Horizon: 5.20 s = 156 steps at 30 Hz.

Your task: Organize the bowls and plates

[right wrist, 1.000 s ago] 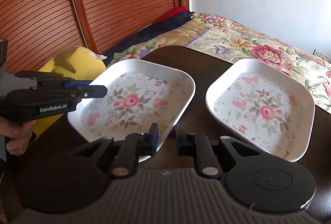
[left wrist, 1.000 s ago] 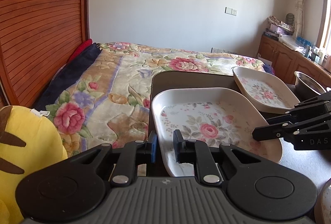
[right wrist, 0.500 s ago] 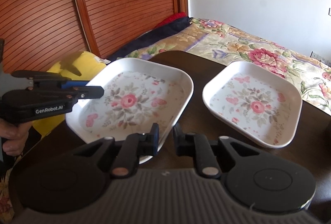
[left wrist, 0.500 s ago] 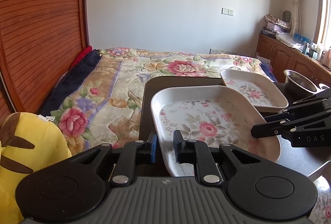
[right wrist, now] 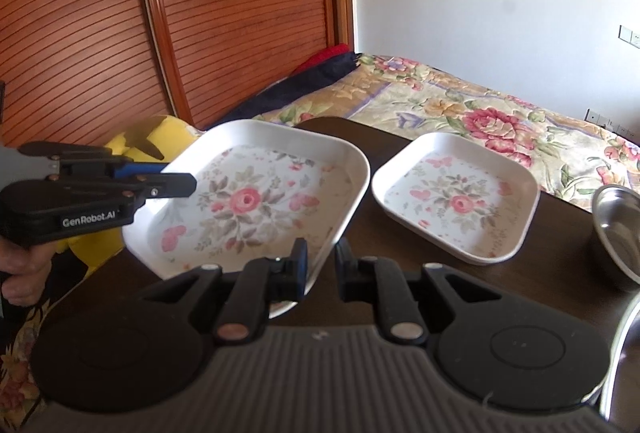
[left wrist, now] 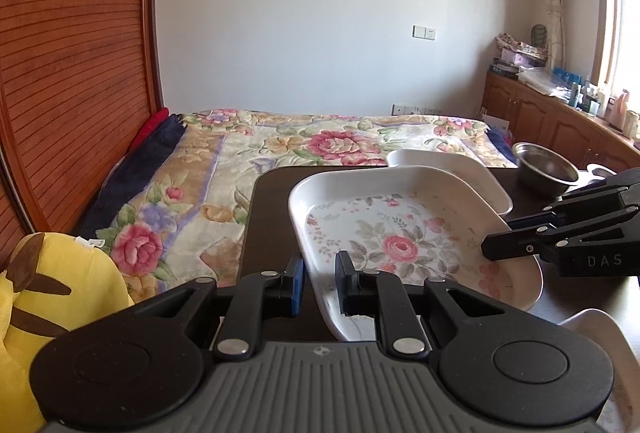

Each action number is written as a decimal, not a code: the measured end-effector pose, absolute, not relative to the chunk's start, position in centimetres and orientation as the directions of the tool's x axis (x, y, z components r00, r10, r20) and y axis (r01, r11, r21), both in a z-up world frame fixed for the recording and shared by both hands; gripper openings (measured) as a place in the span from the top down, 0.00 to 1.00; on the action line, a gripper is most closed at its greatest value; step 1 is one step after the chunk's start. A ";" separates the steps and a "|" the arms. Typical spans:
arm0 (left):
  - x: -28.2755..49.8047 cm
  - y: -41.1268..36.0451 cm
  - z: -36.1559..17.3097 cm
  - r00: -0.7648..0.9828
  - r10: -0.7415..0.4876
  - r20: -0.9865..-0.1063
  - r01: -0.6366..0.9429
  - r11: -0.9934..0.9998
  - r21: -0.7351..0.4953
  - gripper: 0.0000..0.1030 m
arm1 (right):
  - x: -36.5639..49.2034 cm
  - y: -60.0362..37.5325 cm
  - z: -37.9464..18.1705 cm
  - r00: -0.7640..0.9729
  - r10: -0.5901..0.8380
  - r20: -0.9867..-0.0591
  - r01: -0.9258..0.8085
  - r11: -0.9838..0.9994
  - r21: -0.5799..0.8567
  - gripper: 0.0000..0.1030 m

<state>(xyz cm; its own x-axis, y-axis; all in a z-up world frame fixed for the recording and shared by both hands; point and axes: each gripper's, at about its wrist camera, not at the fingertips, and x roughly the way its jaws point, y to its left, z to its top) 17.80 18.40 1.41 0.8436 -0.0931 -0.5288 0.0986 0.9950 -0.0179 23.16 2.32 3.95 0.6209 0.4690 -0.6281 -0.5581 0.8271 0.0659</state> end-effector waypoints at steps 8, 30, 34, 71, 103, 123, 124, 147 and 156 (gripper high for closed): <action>15.6 16.2 2.5 0.848 -0.109 -0.519 0.120 0.993 -0.014 0.83 | 20.8 0.5 4.9 0.645 0.457 -0.612 -0.543 0.838 0.053 0.84; 10.3 10.4 3.1 0.841 -0.155 -0.518 0.182 0.983 0.002 0.83 | 15.0 -4.9 5.4 0.688 0.432 -0.583 -0.504 0.862 0.043 0.84; 9.6 9.7 3.1 0.840 -0.161 -0.518 0.189 0.982 0.001 0.83 | 14.2 -5.4 5.4 0.694 0.427 -0.580 -0.498 0.866 0.042 0.84; 7.0 7.8 -1.1 0.781 -0.194 -0.594 0.217 0.976 -0.033 0.83 | 9.7 -7.1 2.1 0.686 0.388 -0.616 -0.484 0.875 0.012 0.84; 8.8 8.1 -1.8 0.790 -0.161 -0.591 0.198 0.980 -0.002 0.79 | 9.8 -7.1 1.9 0.699 0.387 -0.602 -0.477 0.879 0.011 0.77; 18.5 9.3 2.1 0.822 -0.136 -0.553 0.177 0.984 0.020 0.61 | 20.0 -8.6 8.5 0.765 0.386 -0.515 -0.472 0.881 -0.041 0.60; 19.1 9.4 2.3 0.826 -0.134 -0.548 0.177 0.984 0.027 0.59 | 20.7 -8.5 8.7 0.766 0.386 -0.514 -0.472 0.880 -0.043 0.59; 30.7 9.9 2.1 0.807 -0.163 -0.567 0.233 0.971 0.052 0.56 | 32.2 -5.8 6.2 0.676 0.349 -0.649 -0.473 0.881 -0.018 0.59; 33.1 9.5 1.1 0.786 -0.175 -0.593 0.247 0.968 0.042 0.61 | 34.5 -5.7 4.5 0.633 0.313 -0.708 -0.458 0.889 -0.016 0.60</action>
<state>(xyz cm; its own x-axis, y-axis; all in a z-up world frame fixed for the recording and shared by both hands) 33.10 9.48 1.12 0.7858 -0.1751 -0.5931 0.2473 0.9680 0.0419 34.51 -5.70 4.50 0.6332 0.3129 -0.7079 -0.4577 0.8890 -0.0165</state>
